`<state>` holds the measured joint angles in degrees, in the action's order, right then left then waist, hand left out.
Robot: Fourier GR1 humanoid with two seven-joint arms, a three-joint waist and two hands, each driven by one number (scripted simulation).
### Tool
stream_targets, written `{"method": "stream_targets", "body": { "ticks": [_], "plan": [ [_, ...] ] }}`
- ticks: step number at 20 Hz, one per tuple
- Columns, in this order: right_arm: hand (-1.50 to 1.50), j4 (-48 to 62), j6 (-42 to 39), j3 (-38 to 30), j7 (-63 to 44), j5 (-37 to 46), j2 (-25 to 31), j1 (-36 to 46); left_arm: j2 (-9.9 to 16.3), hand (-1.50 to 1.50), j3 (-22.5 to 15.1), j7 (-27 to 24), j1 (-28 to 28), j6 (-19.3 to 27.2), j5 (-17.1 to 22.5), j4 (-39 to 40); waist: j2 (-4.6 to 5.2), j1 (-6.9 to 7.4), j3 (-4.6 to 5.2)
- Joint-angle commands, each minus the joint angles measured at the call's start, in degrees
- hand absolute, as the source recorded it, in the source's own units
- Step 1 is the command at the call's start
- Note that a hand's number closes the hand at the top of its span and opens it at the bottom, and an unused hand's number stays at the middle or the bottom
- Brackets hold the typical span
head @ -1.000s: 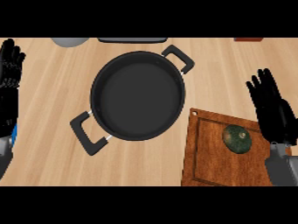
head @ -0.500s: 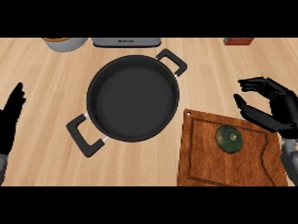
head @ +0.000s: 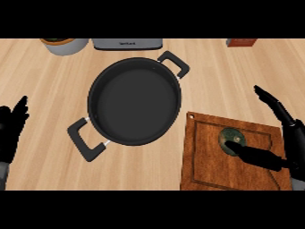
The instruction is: Pick the squash from the cutting board and place it in the pot
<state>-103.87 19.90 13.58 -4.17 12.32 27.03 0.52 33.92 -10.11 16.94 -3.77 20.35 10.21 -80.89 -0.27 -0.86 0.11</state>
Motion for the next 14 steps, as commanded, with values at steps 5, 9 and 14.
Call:
{"method": "stream_targets", "body": {
  "ticks": [5, 9, 14],
  "plan": [
    [-1.50, -10.3, -13.9, 0.8, -23.3, 7.1, 14.7, 0.4, -1.3, 0.00, -1.0, 2.1, -1.6, 0.5, -2.1, 0.6, 0.08, 0.05, 0.06],
    [-1.50, -16.0, -25.6, 1.7, -34.1, 2.5, 20.3, 3.1, -1.7, 0.00, -1.3, 3.9, -2.2, 0.8, -2.7, 0.0, 0.11, 0.43, 0.07],
    [-1.50, -16.1, -37.7, 3.1, -46.1, -9.0, 21.5, 9.3, -1.3, 0.00, -0.7, 1.5, 0.4, -0.8, -2.4, -1.2, 0.29, 2.11, 0.06]
  ]
}}
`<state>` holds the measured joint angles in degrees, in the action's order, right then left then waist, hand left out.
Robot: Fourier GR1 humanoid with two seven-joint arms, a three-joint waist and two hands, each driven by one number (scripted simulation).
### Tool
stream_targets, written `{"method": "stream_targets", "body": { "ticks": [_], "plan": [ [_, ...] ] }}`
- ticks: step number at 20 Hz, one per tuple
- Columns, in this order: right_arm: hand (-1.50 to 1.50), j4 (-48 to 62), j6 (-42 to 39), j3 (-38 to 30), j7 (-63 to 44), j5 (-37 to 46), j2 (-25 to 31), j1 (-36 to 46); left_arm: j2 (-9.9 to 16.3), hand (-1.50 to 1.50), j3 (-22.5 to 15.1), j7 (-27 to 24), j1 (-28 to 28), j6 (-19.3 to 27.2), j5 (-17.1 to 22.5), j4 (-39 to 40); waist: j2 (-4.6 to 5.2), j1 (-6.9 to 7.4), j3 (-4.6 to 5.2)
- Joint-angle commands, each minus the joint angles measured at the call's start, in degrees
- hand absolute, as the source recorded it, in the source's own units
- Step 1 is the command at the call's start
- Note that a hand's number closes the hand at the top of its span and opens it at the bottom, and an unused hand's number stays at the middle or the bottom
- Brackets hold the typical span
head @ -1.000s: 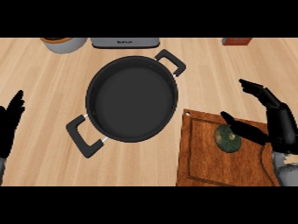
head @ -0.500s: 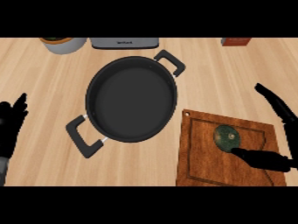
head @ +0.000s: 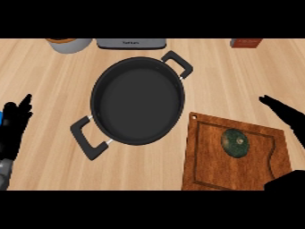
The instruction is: Pick the squash from the cutting board and place it in the pot
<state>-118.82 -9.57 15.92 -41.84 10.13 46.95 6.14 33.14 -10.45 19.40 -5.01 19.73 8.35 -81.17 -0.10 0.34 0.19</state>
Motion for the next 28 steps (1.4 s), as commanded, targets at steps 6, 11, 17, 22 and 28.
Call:
{"method": "stream_targets", "body": {
  "ticks": [6, 11, 17, 22, 28],
  "plan": [
    [-1.50, 1.1, -12.2, 3.9, -18.7, -7.0, -5.3, 10.1, -2.4, 0.00, 0.9, 1.1, -1.9, -1.0, -3.0, 1.4, 0.18, 0.12, -0.14],
    [-1.50, 3.7, -14.6, 0.8, -18.0, -6.9, -5.6, 8.6, -1.7, 0.00, 3.3, 3.4, 0.7, -3.0, -2.7, -2.3, 0.06, 0.10, -0.18],
    [-1.50, 3.1, -13.1, 3.9, -16.7, 1.2, -10.9, 3.6, -5.5, 0.00, 4.3, 0.2, -0.5, -3.9, -5.7, 0.8, 0.07, -0.41, -0.18],
    [-1.50, 13.2, -13.6, 2.6, -4.8, 7.1, -12.5, 1.7, -6.2, 0.00, 7.2, -1.0, -0.2, -5.3, -6.6, 2.8, 0.11, -0.35, -0.20],
    [-1.50, 16.9, -15.0, 1.6, -2.7, 12.9, -18.7, 4.4, -5.5, 0.00, 10.5, 4.1, -0.1, -8.9, -7.7, -2.7, 0.06, -0.21, -0.20]
  ]
}}
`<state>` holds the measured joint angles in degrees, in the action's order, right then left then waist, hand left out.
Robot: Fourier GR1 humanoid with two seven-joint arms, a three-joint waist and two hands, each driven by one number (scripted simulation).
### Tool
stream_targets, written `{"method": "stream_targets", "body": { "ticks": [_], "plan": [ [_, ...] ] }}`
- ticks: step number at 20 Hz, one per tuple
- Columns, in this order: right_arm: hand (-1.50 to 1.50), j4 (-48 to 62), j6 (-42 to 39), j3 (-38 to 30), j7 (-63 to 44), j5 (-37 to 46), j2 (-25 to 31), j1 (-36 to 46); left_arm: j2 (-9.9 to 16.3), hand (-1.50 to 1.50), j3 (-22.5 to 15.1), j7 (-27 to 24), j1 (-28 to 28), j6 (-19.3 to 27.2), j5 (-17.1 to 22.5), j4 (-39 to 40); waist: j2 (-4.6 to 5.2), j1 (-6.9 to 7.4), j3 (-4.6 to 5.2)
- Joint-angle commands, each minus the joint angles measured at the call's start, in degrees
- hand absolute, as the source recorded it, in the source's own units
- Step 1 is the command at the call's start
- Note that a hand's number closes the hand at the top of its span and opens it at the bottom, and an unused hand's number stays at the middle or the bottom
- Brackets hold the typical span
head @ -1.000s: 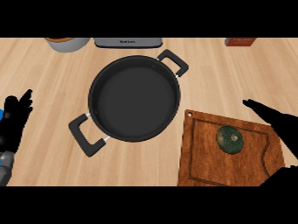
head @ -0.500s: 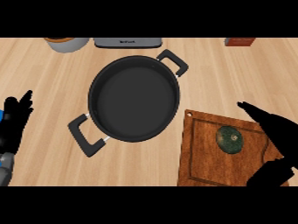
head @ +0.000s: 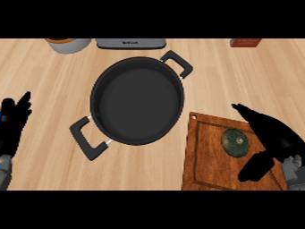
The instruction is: Pick the squash from the cutting board and place it in the pot
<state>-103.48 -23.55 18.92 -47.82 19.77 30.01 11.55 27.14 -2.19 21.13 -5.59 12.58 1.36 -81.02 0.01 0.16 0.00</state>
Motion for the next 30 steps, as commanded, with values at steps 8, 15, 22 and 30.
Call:
{"method": "stream_targets", "body": {
  "ticks": [8, 15, 22, 30],
  "plan": [
    [-1.50, 7.9, -2.2, -1.6, 5.6, 10.4, -6.1, -2.0, -3.5, 0.00, 3.3, 1.4, 1.2, -2.4, -4.1, -1.8, -0.03, -0.06, -0.01],
    [-1.50, 14.7, -4.0, -4.4, 10.5, 13.1, -8.5, -0.2, -4.9, 0.00, 6.4, -4.8, -0.7, -5.3, -5.6, 4.5, 0.03, -0.12, 0.01],
    [-1.50, 15.5, -6.3, -7.8, 9.6, 14.5, -13.1, 1.3, -7.3, 0.00, 6.6, 2.3, 2.8, -5.8, -8.4, -4.8, -0.04, 0.02, -0.01],
    [-1.50, 17.6, -3.8, -9.5, 17.8, 18.9, -11.5, -3.8, -7.8, 0.00, 9.7, -0.6, -1.2, -7.2, -9.7, 0.5, -0.03, -0.26, 0.00]
  ]
}}
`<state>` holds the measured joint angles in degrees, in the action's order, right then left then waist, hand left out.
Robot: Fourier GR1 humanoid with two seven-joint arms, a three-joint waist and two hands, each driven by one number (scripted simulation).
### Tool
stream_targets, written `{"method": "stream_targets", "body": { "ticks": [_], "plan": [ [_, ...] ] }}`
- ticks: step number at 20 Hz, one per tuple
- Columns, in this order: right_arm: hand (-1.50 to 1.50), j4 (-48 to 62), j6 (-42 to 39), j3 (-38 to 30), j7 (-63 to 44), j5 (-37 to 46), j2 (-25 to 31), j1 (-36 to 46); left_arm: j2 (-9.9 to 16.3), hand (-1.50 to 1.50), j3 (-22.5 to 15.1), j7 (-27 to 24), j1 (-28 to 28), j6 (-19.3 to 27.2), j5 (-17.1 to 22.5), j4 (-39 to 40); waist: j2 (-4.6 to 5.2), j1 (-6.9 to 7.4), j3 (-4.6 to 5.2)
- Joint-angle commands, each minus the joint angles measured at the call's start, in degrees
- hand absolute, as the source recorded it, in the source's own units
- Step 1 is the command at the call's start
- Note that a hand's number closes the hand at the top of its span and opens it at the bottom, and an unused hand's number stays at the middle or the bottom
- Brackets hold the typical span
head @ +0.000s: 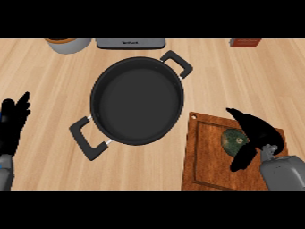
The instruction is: Pick the squash from the cutting board and place it in the pot
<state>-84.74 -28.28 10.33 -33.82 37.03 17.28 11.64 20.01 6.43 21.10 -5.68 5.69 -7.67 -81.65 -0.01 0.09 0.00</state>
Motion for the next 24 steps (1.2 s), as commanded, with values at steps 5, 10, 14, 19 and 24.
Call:
{"method": "stream_targets", "body": {
  "ticks": [5, 10, 14, 19, 24],
  "plan": [
    [1.50, 3.7, 2.0, -1.1, 6.5, 4.0, -0.4, 4.5, -2.1, 0.00, 0.1, 0.7, 1.3, -1.0, -1.4, -2.7, 0.01, 0.20, 0.00],
    [1.50, 8.5, 10.9, 1.3, 14.6, 11.5, 0.3, 2.4, -2.4, 0.00, 1.4, -1.7, 0.8, -1.7, -1.6, -0.1, 0.07, 0.11, -0.01],
    [1.50, 6.4, 12.2, 0.3, 16.8, 13.2, 0.9, 1.4, -4.4, 0.00, 0.3, 1.2, 1.6, 0.0, -3.8, -3.1, 0.01, 0.04, -0.01],
    [1.50, -14.0, 15.3, 4.9, -9.1, 20.5, -7.2, -13.3, -1.1, 0.00, 3.2, 2.3, 2.1, -1.5, -1.9, -3.7, -1.19, -3.00, 0.17],
    [1.50, -25.4, 21.0, 11.8, -21.0, 33.7, -8.7, -26.6, -2.6, 0.00, 3.4, 0.2, 4.7, -0.7, -1.8, -2.7, -1.18, -3.82, 0.26]
  ]
}}
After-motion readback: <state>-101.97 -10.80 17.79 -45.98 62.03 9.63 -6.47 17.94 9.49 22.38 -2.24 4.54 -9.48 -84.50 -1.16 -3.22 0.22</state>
